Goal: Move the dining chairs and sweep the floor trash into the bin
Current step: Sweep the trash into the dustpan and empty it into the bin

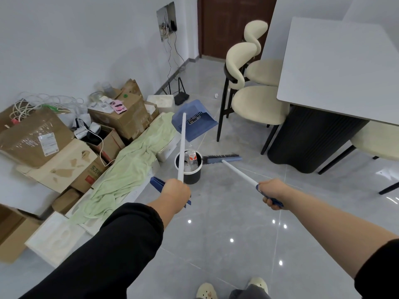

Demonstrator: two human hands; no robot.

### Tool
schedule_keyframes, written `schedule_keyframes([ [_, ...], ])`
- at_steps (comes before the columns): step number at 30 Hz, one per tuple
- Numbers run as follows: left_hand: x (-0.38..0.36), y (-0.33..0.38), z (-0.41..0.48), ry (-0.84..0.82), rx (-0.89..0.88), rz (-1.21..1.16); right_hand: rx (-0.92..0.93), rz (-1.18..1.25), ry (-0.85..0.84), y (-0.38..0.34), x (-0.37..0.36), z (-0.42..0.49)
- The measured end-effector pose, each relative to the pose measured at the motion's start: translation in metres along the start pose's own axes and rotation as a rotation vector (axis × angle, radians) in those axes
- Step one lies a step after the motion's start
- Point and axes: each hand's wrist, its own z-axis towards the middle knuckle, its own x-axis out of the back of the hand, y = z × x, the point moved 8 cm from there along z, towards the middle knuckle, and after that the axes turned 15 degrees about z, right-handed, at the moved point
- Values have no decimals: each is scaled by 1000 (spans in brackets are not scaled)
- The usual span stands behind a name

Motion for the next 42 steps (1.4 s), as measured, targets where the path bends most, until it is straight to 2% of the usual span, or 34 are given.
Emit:
schedule_keyframes([
  [5, -8, 13, 7, 21, -48, -40, 17, -14, 4, -2, -4, -1],
  [11, -27, 51, 18, -49, -83, -133, 46, -28, 12, -3, -9, -7],
  [19, -34, 28, 10, -43, 11, -207, 71, -37, 22, -3, -10, -5],
  [21, -33, 21, 7, -34, 42, -286, 77, -39, 23, -4, -12, -6],
  [25, -24, -11, -3, 88, 269, -649, 87, -35, 27, -5, -15, -9],
  [31, -42, -63, -9, 256, 643, -1417, 98, -6, 23, -9, -18, -13],
  [34, -60, -82, -19, 303, 785, -1625, 77, 35, 10, -6, -19, -10],
  [37, -93, -84, -15, 249, 866, -1705, 45, 55, 0, -1, -21, -6],
  [42, -137, -67, -12, 83, 1061, -2165, -12, 120, -45, 7, -26, -9],
])
